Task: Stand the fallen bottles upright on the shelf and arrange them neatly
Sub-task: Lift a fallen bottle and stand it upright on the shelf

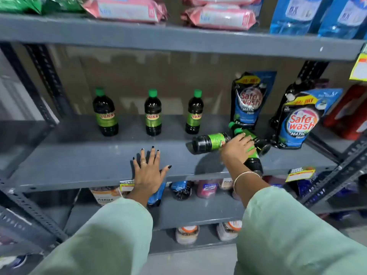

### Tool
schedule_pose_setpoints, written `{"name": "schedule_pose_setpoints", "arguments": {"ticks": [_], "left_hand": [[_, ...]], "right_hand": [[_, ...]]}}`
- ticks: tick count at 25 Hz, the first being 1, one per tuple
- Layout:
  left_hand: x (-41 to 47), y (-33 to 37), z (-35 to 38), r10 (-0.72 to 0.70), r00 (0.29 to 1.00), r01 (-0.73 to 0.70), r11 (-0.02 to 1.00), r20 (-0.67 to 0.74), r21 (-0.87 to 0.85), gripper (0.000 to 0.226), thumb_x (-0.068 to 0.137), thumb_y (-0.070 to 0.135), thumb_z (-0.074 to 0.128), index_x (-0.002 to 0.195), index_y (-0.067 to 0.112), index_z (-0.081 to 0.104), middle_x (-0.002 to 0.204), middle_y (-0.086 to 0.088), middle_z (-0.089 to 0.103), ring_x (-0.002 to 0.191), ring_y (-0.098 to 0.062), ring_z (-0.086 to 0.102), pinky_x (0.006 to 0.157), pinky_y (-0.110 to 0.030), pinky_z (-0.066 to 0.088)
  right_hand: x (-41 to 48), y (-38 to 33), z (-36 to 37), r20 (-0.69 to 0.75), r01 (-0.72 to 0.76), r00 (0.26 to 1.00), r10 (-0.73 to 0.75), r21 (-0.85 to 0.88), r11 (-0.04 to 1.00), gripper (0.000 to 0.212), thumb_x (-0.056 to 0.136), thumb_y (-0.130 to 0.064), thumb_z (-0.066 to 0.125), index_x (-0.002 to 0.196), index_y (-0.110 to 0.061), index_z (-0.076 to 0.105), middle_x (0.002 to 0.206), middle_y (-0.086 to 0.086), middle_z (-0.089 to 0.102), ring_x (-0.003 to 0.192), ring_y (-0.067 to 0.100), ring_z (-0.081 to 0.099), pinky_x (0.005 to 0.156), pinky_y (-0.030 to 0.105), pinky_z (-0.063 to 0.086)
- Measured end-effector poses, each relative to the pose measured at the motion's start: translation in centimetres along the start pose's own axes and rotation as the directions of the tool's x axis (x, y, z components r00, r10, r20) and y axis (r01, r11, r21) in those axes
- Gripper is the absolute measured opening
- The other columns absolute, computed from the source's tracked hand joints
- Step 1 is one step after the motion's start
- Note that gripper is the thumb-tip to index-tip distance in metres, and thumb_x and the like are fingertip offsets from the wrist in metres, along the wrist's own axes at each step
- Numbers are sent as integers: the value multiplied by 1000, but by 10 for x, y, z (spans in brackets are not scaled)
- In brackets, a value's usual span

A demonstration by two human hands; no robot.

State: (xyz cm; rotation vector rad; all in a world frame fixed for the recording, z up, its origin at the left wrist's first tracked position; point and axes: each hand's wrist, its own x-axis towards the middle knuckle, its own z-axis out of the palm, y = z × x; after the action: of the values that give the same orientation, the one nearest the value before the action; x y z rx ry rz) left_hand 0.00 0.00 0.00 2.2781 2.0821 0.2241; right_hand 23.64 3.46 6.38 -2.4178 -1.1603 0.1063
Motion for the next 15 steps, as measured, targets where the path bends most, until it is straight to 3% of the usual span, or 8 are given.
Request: {"name": "schedule_pose_setpoints", "arguments": {"ticks": [3, 6, 10, 15], "left_hand": [[8, -3, 11, -8, 1000, 7, 999, 22, 53, 68, 89, 58, 16, 144, 19, 8, 157, -1, 9, 142, -34, 2, 112, -60, 12], [8, -6, 20, 7, 1000, -5, 997, -28, 72, 67, 88, 59, 14, 143, 20, 10, 156, 0, 14, 143, -30, 8, 111, -59, 13], [9, -6, 19, -12, 1000, 15, 996, -27, 89, 66, 89, 58, 13, 144, 21, 9, 156, 1, 13, 143, -28, 8, 112, -58, 13], [8, -3, 19, -21, 999, 23, 996, -28, 83, 64, 90, 57, 14, 144, 22, 8, 157, 2, 10, 143, -27, 6, 113, -56, 11]], "right_hand": [[11, 14, 8, -28, -108, 994, 106, -110, 988, 67, 88, -22, 53, 142, -1, 19, 150, 21, 25, 137, 39, 24, 113, 54, 18], [18, 22, 12, -54, -130, 991, 125, -86, 988, 62, 82, -16, 57, 135, -1, 28, 142, 23, 34, 132, 40, 30, 109, 57, 23], [29, 29, 10, 6, -233, 972, 233, -15, 972, 64, 83, -17, 59, 136, -3, 25, 143, 25, 32, 134, 40, 27, 108, 66, 15], [33, 36, -1, 59, -217, 975, 214, 40, 975, 67, 75, -19, 68, 129, -4, 31, 138, 24, 34, 130, 37, 29, 103, 56, 30]]}}
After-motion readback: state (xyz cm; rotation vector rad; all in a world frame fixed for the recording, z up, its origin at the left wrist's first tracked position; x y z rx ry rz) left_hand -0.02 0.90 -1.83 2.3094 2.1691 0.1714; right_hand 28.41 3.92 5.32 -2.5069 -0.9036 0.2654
